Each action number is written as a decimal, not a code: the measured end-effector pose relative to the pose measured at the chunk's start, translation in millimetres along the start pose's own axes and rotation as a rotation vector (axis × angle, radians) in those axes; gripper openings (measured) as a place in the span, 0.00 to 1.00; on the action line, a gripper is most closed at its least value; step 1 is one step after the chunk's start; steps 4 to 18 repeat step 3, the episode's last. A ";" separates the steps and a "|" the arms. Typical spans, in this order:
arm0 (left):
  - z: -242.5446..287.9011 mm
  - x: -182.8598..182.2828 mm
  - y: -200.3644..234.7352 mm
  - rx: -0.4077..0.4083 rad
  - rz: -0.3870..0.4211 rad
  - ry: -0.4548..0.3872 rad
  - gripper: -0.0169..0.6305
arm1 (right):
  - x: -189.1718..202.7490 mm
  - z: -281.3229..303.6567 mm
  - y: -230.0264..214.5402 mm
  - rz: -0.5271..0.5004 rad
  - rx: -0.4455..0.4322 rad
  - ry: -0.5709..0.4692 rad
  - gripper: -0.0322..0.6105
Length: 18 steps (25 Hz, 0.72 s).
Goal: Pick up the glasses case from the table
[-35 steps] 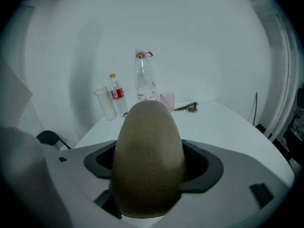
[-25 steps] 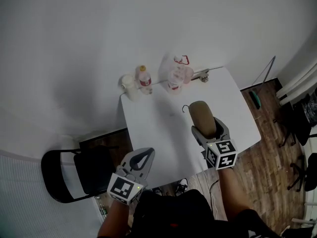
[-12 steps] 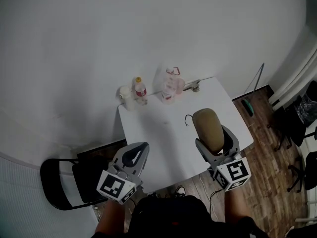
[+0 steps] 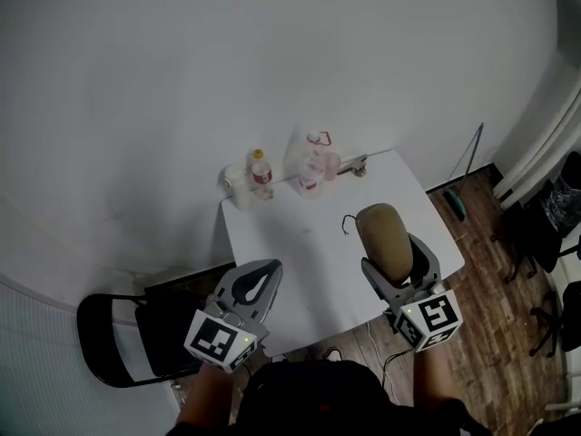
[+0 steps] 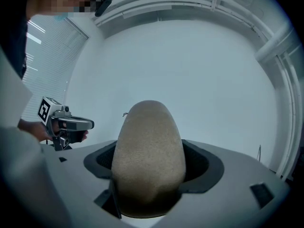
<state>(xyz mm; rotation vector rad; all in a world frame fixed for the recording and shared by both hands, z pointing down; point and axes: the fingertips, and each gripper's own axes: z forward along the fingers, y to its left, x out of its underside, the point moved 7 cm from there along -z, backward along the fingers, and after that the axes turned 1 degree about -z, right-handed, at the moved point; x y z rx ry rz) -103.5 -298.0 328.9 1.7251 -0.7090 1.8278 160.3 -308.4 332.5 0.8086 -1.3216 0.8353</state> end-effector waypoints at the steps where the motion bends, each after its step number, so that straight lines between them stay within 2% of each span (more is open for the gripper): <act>1: 0.3 0.2 -0.1 0.001 0.000 -0.001 0.06 | -1.7 0.6 1.3 -0.002 -0.007 -0.008 0.65; 18: 1.1 0.4 0.0 0.004 0.001 -0.003 0.06 | -4.1 1.8 3.1 -0.014 -0.017 -0.018 0.65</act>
